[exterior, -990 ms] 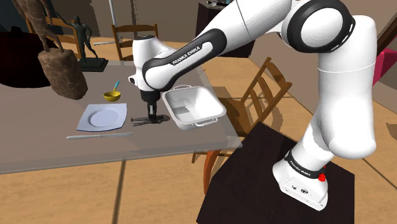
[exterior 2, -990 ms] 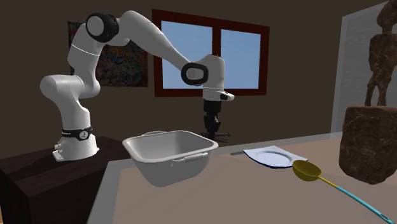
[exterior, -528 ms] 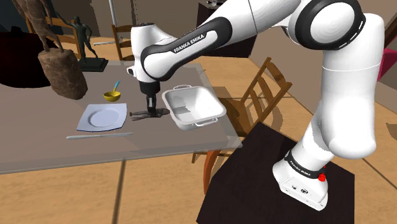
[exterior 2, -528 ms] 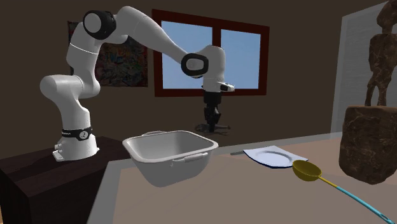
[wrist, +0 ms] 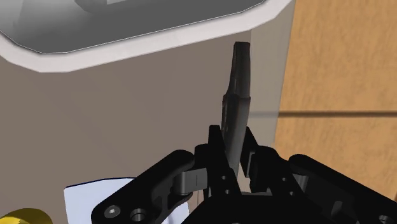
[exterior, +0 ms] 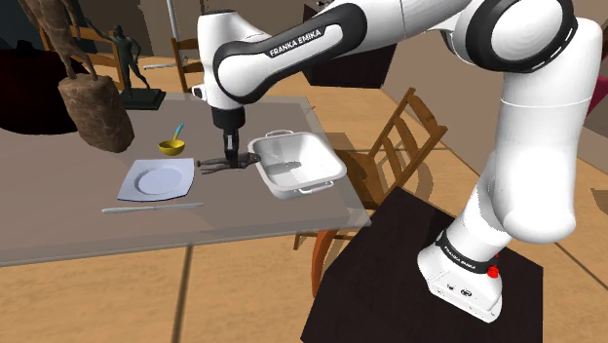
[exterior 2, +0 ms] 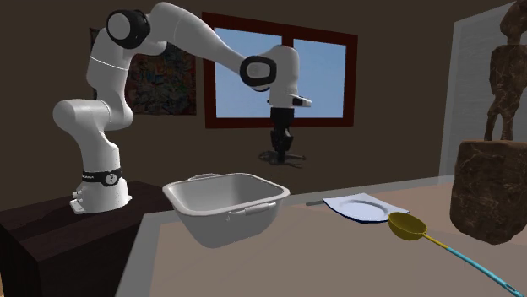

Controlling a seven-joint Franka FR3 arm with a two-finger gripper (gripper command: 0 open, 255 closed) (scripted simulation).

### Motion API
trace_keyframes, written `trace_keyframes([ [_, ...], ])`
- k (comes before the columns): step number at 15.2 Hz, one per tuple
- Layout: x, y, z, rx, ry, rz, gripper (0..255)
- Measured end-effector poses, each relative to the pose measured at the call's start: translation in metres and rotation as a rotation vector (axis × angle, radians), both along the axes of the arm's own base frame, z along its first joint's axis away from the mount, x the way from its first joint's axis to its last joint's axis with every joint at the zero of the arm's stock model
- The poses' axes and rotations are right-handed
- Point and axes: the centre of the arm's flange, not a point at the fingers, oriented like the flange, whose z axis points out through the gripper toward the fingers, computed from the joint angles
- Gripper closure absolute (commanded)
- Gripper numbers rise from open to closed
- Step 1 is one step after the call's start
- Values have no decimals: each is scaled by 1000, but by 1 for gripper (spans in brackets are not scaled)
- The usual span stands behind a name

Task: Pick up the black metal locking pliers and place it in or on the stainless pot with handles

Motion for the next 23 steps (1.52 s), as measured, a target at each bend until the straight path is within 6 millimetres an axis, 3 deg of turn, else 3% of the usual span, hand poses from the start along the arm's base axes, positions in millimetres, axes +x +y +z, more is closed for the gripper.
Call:
trace_keyframes([
  [9,1,1,46,0,0,0,255],
  [10,-2,-6,49,0,0,0,255],
  [23,-39,-166,56,-1,0,-1,255],
])
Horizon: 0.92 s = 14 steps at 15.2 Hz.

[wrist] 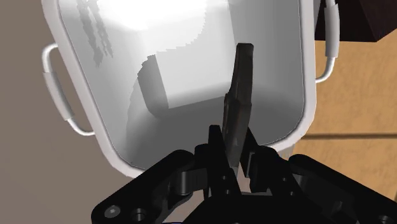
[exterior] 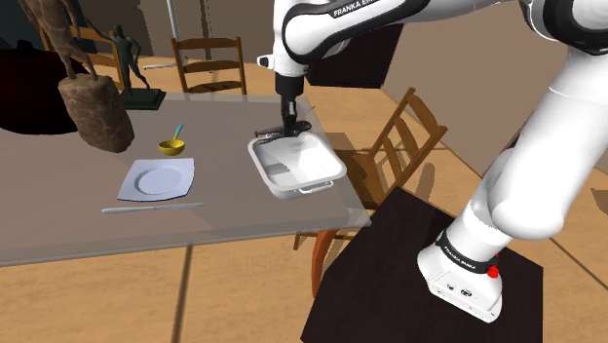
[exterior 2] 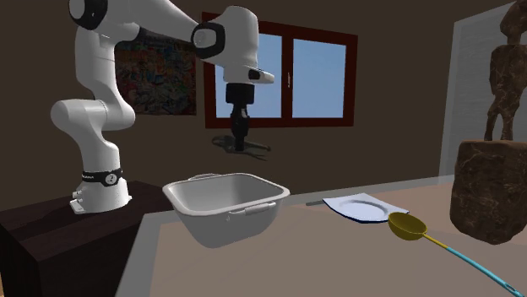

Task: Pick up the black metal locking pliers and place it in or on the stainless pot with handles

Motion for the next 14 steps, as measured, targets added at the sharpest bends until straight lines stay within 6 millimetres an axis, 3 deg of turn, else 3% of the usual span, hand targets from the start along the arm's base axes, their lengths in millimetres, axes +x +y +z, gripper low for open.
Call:
trace_keyframes([
  [3,-15,-38,3,0,0,0,255],
  [5,-17,-52,2,0,0,0,255],
  [14,-19,-57,-43,0,1,1,255],
])
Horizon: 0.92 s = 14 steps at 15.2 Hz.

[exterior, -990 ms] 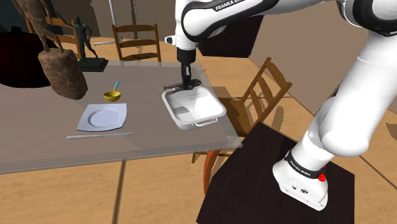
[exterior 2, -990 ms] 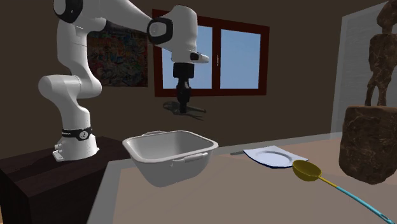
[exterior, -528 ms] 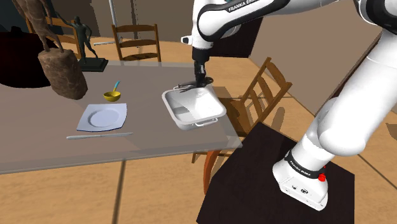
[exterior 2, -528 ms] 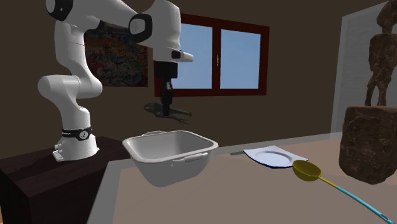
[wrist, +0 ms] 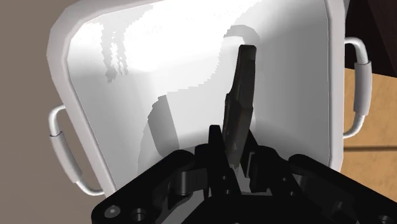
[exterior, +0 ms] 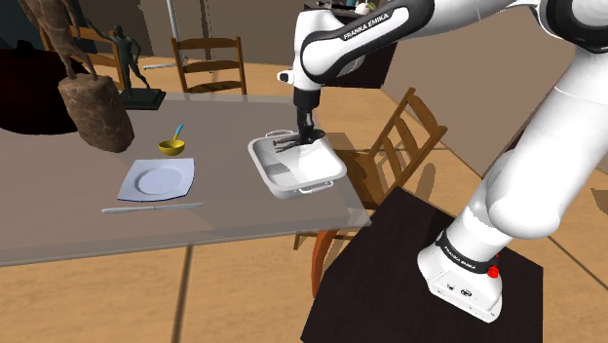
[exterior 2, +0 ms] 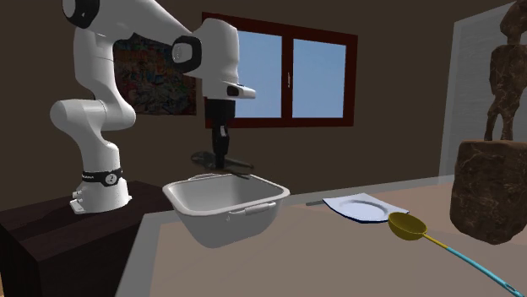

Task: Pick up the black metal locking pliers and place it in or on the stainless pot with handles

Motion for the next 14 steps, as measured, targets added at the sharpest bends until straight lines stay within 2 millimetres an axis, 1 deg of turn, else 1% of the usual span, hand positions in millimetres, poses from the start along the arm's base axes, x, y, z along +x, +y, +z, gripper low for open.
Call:
trace_keyframes([
  [6,0,0,-30,0,0,0,255],
  [12,0,0,-33,0,-1,0,255],
  [13,0,0,-33,0,-1,0,0],
  [14,0,0,-33,0,-1,0,0],
])
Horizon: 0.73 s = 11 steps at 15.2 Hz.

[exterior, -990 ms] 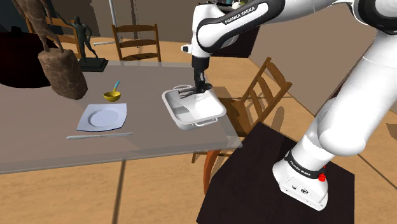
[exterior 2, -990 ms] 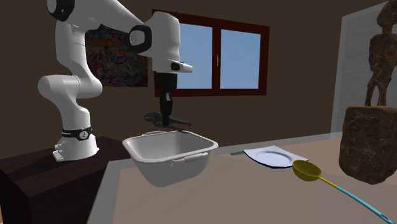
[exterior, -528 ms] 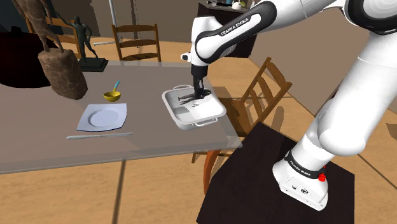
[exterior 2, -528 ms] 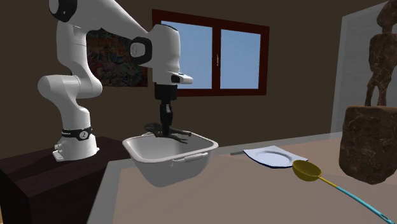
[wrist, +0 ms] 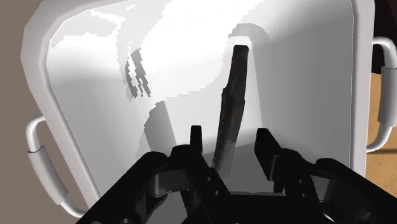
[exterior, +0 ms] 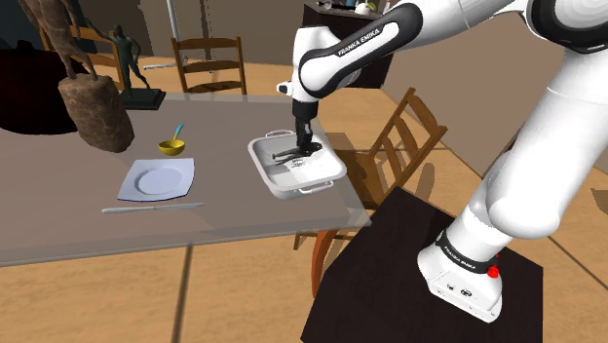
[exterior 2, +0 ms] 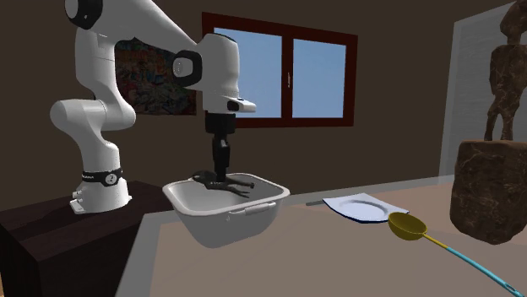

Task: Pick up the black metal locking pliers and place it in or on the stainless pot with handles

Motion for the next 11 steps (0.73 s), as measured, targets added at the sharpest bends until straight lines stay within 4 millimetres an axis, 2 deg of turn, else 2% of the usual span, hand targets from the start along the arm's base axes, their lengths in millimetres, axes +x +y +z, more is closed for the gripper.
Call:
trace_keyframes([
  [5,0,0,0,0,0,0,0],
  [9,3,0,39,0,-2,0,0],
  [11,3,-1,48,0,-1,0,0],
])
